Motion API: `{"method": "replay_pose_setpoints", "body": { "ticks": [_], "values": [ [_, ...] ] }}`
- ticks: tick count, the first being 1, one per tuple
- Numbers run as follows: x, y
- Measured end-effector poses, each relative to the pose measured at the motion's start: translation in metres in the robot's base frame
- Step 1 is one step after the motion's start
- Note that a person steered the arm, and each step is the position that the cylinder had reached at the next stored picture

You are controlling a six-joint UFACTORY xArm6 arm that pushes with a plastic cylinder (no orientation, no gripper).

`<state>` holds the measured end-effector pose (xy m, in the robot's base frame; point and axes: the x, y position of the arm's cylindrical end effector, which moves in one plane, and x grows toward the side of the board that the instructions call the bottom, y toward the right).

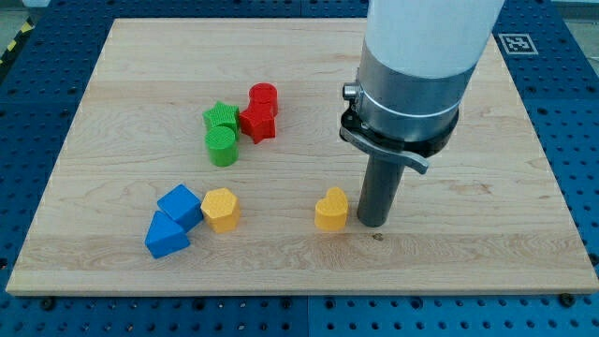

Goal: Push the yellow heart slightly towards left

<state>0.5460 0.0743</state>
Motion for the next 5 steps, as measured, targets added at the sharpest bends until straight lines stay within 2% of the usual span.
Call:
{"method": "replay_pose_setpoints", "body": {
  "ticks": [2,5],
  "values": [
    [-0.006,0.0],
    [-0.006,-0.052]
  ]
}}
